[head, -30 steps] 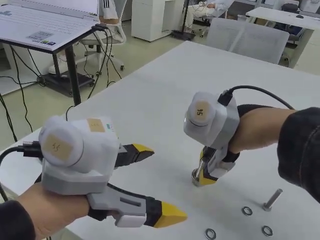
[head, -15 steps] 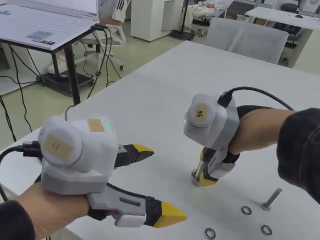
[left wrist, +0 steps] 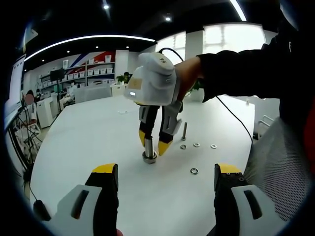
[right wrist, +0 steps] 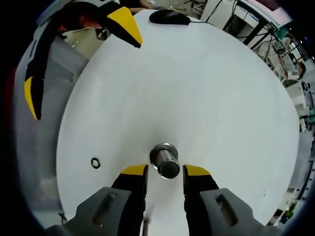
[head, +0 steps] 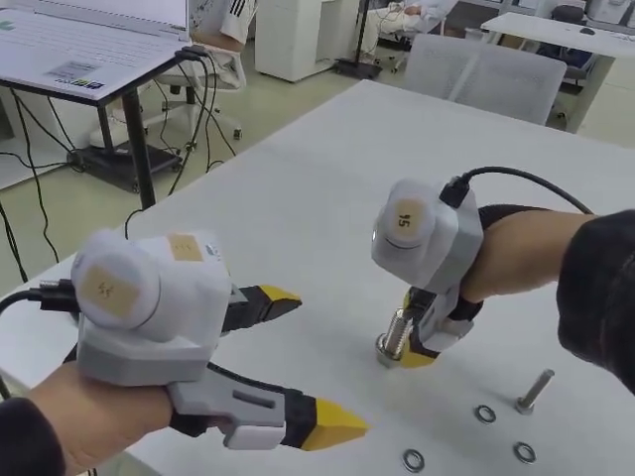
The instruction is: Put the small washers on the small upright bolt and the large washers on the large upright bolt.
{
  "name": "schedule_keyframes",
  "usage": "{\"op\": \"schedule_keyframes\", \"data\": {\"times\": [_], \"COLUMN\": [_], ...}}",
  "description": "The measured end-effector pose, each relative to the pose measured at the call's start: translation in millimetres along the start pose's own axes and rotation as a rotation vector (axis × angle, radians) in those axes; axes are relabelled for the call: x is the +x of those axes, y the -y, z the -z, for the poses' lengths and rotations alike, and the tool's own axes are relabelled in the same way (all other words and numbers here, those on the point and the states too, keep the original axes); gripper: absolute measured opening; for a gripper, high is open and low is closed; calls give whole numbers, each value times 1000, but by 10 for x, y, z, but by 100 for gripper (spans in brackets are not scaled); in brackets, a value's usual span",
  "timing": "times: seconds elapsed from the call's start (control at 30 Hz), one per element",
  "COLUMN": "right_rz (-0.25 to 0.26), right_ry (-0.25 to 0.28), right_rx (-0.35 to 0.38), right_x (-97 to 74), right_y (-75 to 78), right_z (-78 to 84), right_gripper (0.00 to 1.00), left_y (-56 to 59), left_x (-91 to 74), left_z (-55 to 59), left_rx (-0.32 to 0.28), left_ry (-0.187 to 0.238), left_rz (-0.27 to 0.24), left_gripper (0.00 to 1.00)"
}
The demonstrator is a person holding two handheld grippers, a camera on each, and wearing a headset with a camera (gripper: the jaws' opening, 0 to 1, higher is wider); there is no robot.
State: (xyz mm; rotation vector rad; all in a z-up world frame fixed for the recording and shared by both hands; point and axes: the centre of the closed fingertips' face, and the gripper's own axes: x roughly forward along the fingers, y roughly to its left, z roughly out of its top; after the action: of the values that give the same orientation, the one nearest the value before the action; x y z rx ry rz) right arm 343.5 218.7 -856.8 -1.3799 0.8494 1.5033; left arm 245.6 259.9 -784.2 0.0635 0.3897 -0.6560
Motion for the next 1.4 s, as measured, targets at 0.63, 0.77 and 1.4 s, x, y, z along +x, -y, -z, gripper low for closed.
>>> {"op": "schedule_keyframes", "data": {"times": [0.63,0.77,1.4], "right_rz": [30,32,14], "right_ry": [-3,-4,-14], "right_rx": [59,75,133], "right_x": [-151,-166,-148], "right_y": [-32,-49,-199], "right_z": [274,352,616], "right_gripper": [30,29,29], "left_y": [20,32,38], "left_x": [41,60,100], "left_z": [-10,-11,-13], "left_rx": [10,13,25], "left_ry": [-6,-11,-26], "left_rz": [14,23,39], "left_gripper": [80,80,79]}}
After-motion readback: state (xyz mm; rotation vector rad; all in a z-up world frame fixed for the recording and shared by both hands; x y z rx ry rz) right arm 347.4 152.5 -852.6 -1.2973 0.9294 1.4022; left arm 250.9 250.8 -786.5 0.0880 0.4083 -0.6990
